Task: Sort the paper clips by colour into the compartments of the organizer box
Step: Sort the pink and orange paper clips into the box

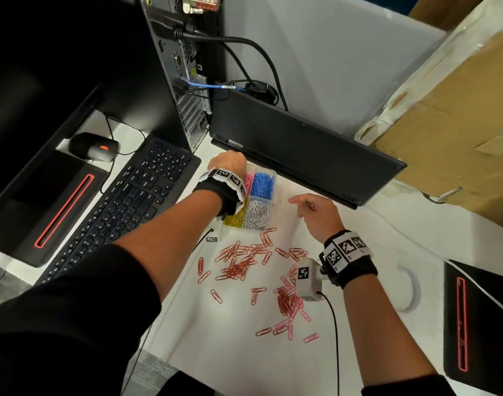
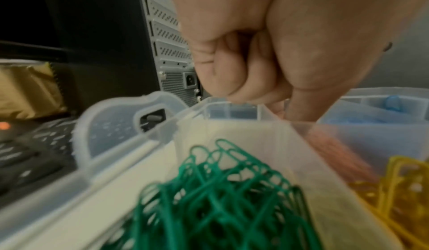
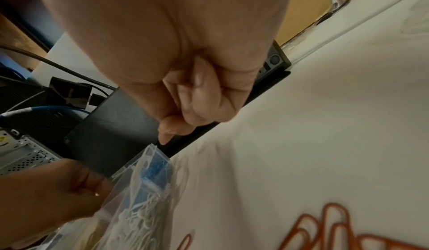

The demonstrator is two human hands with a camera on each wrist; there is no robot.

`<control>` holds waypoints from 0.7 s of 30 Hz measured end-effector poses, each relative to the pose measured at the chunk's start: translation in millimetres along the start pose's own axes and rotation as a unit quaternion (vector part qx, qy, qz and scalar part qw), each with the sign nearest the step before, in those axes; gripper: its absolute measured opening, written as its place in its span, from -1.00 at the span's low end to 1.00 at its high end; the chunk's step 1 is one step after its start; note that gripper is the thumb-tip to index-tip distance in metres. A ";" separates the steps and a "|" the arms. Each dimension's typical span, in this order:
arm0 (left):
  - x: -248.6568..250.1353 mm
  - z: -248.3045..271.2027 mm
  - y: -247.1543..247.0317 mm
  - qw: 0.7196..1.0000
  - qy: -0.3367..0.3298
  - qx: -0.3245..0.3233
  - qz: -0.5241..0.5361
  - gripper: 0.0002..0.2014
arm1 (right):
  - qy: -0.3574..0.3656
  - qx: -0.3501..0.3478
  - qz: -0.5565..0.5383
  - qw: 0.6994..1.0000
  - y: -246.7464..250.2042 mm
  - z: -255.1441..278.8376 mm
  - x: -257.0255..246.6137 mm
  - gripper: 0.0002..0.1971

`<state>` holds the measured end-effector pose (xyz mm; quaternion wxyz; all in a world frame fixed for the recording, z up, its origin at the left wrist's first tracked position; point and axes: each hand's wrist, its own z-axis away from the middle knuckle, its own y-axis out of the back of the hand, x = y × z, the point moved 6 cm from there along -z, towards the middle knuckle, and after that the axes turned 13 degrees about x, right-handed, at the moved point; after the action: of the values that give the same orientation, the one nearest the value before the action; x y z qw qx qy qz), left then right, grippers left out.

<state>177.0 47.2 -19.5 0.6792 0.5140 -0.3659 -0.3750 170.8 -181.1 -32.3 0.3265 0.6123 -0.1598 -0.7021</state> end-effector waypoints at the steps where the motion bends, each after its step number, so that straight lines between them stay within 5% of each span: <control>1: -1.7 1.7 0.3 1.000 0.002 0.004 0.010 -0.84 | 0.004 -0.002 0.000 1.000 1.0 0.8 -1.4 -0.73; 6: -31.8 3.6 0.0 0.983 0.069 0.019 0.171 -0.89 | 0.004 0.015 -0.022 1.000 10.6 -2.4 -3.4 -0.73; 17: -62.6 31.9 6.5 0.824 0.164 0.031 0.542 -0.83 | 0.046 -0.014 -0.028 0.998 -24.7 -11.4 -54.9 -0.71; 19: -70.6 29.6 9.5 0.831 0.171 0.060 0.526 -0.86 | 0.068 -0.009 -0.011 0.998 -29.7 -12.9 -68.1 -0.72; 21: -83.4 23.7 14.2 0.876 0.156 0.116 0.442 -0.89 | 0.083 -0.003 0.010 0.997 -35.9 -16.6 -80.5 -0.71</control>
<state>120.4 113.8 -10.1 0.7581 0.4251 -0.4854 0.0943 180.4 -99.1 2.8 0.3474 0.6655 -0.1357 -0.6466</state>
